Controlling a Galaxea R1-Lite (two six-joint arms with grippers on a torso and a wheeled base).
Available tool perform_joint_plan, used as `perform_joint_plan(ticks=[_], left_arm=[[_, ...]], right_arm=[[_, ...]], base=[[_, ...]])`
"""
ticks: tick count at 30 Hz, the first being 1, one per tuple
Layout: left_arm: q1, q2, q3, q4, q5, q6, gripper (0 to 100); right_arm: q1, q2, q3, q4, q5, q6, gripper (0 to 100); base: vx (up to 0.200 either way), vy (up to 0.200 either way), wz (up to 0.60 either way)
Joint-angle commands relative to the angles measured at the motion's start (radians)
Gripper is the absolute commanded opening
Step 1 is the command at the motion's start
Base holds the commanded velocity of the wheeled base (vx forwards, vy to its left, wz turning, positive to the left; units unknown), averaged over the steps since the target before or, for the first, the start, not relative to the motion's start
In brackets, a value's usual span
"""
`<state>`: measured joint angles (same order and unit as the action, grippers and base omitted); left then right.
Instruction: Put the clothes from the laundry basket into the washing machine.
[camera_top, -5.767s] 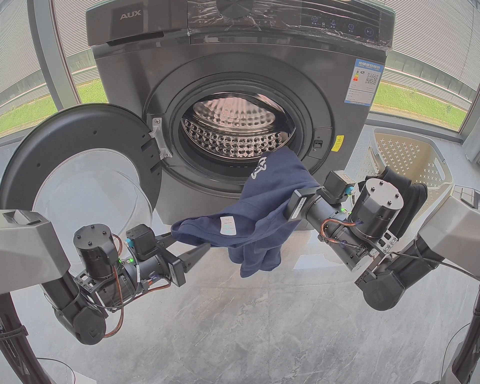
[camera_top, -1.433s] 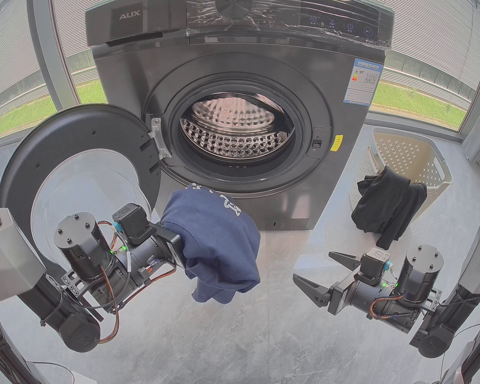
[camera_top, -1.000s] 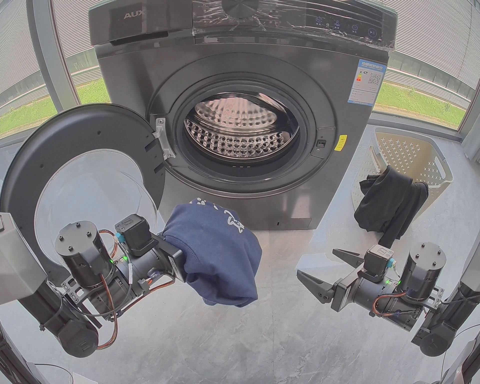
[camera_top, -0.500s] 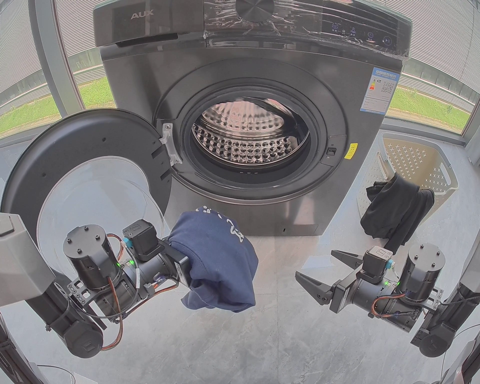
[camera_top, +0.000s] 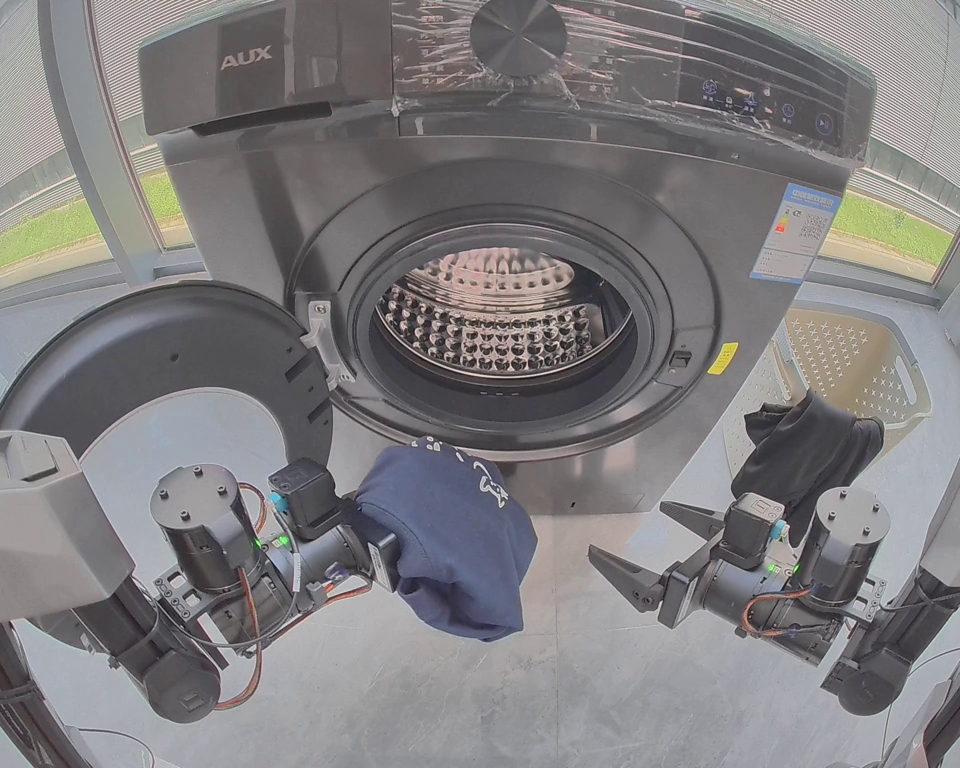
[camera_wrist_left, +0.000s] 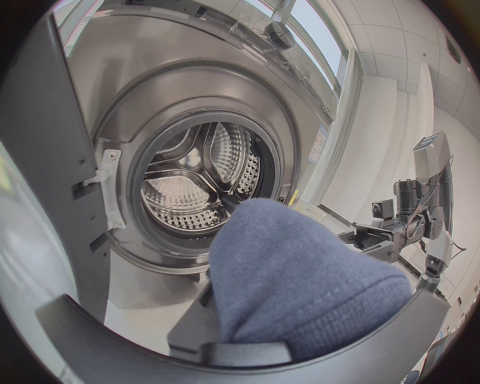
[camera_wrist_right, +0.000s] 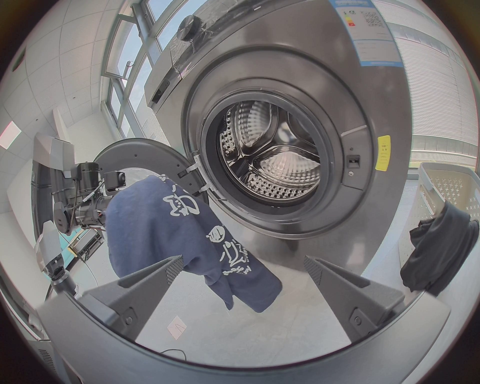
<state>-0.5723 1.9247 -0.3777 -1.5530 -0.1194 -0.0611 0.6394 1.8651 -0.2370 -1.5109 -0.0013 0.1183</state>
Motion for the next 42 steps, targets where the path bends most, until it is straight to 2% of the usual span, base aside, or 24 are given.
perform_joint_plan(ticks=[1,9,21,27,30,34,38,42], left_arm=[[-0.008,0.007,-0.001,-0.004,0.0,0.0,0],[-0.009,0.014,-0.009,-0.002,0.004,-0.002,0],[-0.021,0.023,-0.014,-0.004,0.01,0.003,0],[-0.021,0.017,-0.015,-0.004,0.01,0.001,0],[-0.023,0.02,-0.015,-0.004,0.01,0.001,0],[-0.023,0.022,-0.017,-0.004,0.01,0.006,0],[-0.031,0.031,-0.023,-0.001,0.014,0.003,0],[-0.061,0.08,-0.067,-0.001,0.032,-0.006,0]], right_arm=[[0.0,0.002,0.001,0.0,0.0,0.0,100],[0.011,-0.001,-0.001,0.0,0.0,0.0,100],[0.016,-0.003,0.001,0.0,-0.002,0.0,100],[0.016,-0.001,0.002,0.0,-0.002,0.001,100],[0.02,0.003,0.002,0.0,-0.003,0.003,100],[0.068,-0.004,0.01,0.001,-0.008,0.006,100],[0.152,-0.037,0.104,0.001,-0.003,0.003,100],[0.174,-0.04,0.099,0.0,-0.009,0.006,100]], base=[[0.2,0.0,0.0],[0.2,0.0,0.0],[0.0,0.0,0.0],[0.0,-0.2,0.0],[0.0,0.0,0.0],[0.0,0.0,0.0],[0.0,0.0,0.0],[0.0,0.0,0.0]])
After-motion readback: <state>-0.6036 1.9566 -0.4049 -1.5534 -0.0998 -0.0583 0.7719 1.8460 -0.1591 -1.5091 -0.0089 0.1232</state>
